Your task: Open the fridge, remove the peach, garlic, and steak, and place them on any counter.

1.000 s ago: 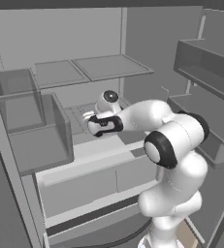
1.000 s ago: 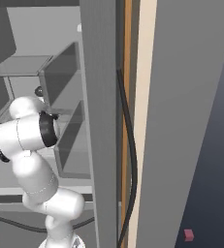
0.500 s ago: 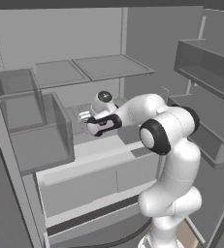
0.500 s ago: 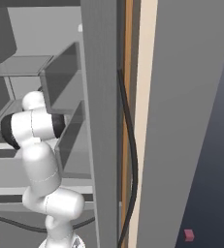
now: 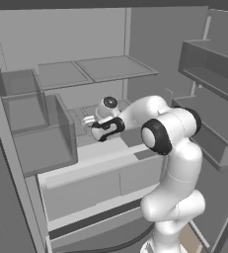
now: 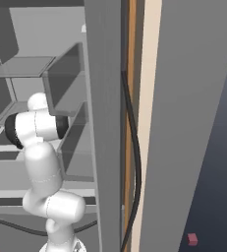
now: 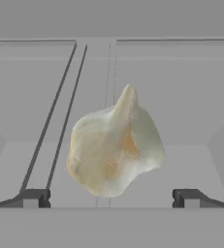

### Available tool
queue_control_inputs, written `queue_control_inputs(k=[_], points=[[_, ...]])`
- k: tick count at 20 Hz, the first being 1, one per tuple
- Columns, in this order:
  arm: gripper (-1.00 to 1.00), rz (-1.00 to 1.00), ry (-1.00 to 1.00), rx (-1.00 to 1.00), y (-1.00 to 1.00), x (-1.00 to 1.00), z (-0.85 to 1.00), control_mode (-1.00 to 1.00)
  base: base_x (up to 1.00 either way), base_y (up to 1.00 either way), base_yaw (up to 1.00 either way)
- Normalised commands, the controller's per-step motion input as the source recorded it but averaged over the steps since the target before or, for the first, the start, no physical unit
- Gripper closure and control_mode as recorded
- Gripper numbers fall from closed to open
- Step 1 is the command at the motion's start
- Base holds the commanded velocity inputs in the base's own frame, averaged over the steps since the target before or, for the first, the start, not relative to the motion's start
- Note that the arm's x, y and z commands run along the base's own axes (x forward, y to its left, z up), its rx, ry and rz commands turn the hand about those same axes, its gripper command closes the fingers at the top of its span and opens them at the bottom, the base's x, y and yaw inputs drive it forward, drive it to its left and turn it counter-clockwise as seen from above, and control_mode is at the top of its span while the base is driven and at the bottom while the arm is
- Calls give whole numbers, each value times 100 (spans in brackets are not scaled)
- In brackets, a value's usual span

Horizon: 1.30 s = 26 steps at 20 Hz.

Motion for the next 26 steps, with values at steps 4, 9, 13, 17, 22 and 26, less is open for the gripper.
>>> queue_control_inputs(k=[4, 9, 13, 17, 22, 26], points=[[-100, 0, 1, 0, 27, 63, -27, -100, 0, 0, 0], [-100, 0, 1, 0, 29, 47, -29, -100, 0, 0, 0], [100, 0, 13, 0, 17, 23, -65, -100, 0, 0, 0], [100, 0, -3, 0, -5, -51, -27, -100, 0, 0, 0], [100, 0, -25, 9, -54, -100, 33, -100, 0, 0, 0], [100, 0, -21, 12, -33, -100, 100, -100, 0, 0, 0]])
